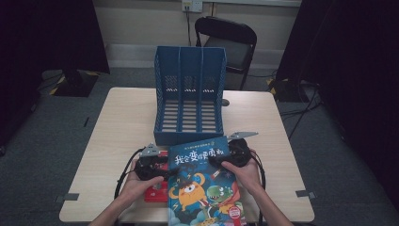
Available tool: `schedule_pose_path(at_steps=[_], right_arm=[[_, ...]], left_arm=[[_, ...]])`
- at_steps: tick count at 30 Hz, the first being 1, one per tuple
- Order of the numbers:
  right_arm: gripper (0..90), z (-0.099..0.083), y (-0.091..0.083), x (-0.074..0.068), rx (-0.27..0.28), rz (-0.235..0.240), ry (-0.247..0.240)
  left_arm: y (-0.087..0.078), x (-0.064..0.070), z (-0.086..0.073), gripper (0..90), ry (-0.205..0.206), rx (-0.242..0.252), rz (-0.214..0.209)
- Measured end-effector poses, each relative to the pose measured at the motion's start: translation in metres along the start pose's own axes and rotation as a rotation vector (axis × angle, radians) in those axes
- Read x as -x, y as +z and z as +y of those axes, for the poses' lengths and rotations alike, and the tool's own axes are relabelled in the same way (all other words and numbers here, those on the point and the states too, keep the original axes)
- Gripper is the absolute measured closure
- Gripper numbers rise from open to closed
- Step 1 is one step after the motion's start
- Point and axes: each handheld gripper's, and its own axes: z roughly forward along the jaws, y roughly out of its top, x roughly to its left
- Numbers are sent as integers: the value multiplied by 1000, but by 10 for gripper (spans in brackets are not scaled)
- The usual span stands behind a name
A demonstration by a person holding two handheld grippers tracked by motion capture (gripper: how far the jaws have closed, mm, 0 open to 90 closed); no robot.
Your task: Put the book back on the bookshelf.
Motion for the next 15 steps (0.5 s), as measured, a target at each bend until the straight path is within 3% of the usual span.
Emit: schedule_pose_path(at_steps=[4,6,15], right_arm=[[152,0,-3,-2,27,-2,-19],[238,0,-8,-3,53,24,-21],[267,2,-14,-5,61,25,-32]], left_arm=[[0,-1,0,267,-6,0,-4],[0,-2,1,261,-23,5,-13],[1,-2,0,257,-31,16,-19]])
